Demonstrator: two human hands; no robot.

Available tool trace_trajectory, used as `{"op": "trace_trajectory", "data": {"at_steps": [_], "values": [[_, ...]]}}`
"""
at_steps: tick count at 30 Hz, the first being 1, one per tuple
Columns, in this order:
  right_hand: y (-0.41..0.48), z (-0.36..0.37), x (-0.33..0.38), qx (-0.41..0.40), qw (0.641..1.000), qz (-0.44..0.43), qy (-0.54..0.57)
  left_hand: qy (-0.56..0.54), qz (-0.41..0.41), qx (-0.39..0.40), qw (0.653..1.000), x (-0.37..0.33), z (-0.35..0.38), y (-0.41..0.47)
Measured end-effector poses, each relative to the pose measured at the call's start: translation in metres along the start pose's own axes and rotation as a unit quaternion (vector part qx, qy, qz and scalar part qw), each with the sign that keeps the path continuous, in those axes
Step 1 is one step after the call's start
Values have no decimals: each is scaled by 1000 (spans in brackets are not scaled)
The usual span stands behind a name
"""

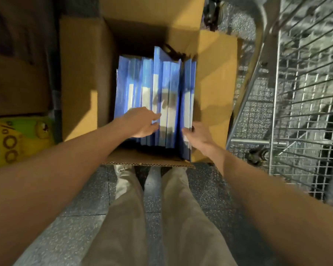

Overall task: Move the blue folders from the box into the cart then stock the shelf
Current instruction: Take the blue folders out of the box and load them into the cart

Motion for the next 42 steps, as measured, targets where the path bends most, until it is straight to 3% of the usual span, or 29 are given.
{"op": "trace_trajectory", "data": {"at_steps": [7, 10, 14, 17, 21, 24, 26, 29, 33, 36, 40, 42], "values": [[-123, -107, 58, -4, 997, 7, 78, -7, 25, -84, 996, -70, -113, -154], [-183, -155, 93, -38, 999, 6, 5, 9, 27, -168, 985, -95, -166, -205], [-258, -207, 151, -43, 996, -59, -58, 44, 61, -269, 960, -135, -229, -271], [-311, -236, 196, -55, 983, -131, -119, 85, 103, -298, 945, -161, -261, -315], [-396, -284, 241, -64, 941, -199, -267, 211, 195, -388, 876, -197, -304, -380], [-452, -304, 255, -80, 919, -233, -309, 272, 269, -396, 835, -219, -321, -419], [-479, -312, 255, -92, 909, -250, -322, 246, 287, -372, 848, -236, -329, -442], [-514, -320, 244, -112, 896, -273, -330, 213, 238, -345, 882, -262, -333, -465], [-548, -342, 211, -200, 884, -261, -331, 171, 235, -359, 887, -296, -321, -480], [-577, -371, 179, -323, 869, -232, -295, 121, 240, -410, 872, -325, -311, -495], [-626, -415, 123, -562, 774, -237, -169, 17, 231, -482, 845, -362, -304, -514], [-639, -434, 83, -621, 753, -209, -62, -48, 238, -505, 828, -377, -302, -522]]}}
Point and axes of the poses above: each hand's wrist, its own y-axis towards the middle knuckle, its own z-axis out of the palm, x = y × z, the point moved 6 cm from there along y, towards the middle knuckle, and after that the axes turned 12 degrees about -y, right-handed, at the moved point
